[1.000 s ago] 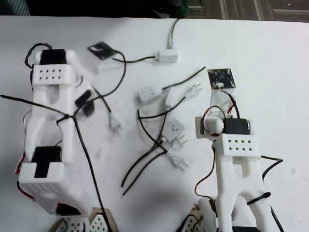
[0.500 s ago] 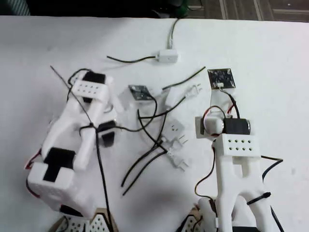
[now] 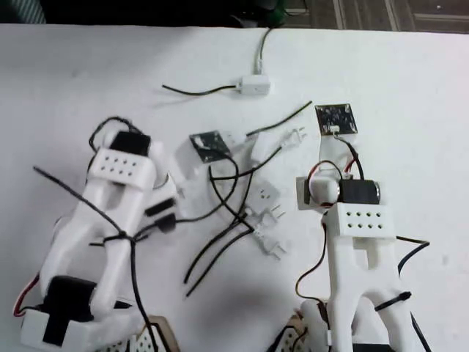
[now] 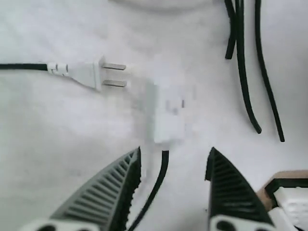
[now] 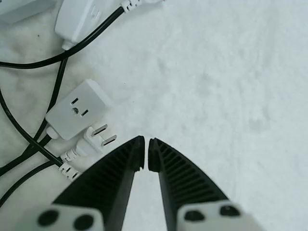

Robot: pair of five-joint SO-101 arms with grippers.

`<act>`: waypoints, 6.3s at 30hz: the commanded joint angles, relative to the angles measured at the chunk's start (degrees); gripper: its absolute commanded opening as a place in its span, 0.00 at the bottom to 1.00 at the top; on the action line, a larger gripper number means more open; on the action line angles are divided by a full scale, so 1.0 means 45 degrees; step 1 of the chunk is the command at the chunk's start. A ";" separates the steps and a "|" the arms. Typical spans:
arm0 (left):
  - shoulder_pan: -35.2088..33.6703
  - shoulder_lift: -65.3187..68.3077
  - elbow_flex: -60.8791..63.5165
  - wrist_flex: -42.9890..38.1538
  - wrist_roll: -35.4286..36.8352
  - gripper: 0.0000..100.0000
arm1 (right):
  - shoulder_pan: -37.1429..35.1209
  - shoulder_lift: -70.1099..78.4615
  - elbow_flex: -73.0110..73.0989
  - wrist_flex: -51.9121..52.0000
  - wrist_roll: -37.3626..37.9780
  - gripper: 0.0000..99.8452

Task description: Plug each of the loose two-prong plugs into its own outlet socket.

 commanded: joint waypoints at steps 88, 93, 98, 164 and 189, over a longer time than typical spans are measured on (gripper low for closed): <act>0.0947 0.3233 0.0899 -0.2501 0.2852 0.02 | 0.0088 -0.0322 -0.0527 -0.0107 -0.0020 0.03; -0.0459 0.3331 0.0899 -0.3849 0.2422 0.11 | 0.0088 -0.0322 -0.0527 -0.0107 -0.0020 0.03; -0.1866 0.3253 0.0410 -0.4220 0.2462 0.25 | 0.0088 -0.0303 -0.0527 -0.0107 -0.0020 0.03; 0.1612 0.3331 0.0527 -0.4103 0.3966 0.24 | -0.0518 -0.0303 -0.0488 -0.0049 -0.0020 0.03; 0.1631 0.2393 0.0293 -0.3165 0.3946 0.02 | -0.0518 -0.0303 -0.0488 -0.0049 -0.0020 0.03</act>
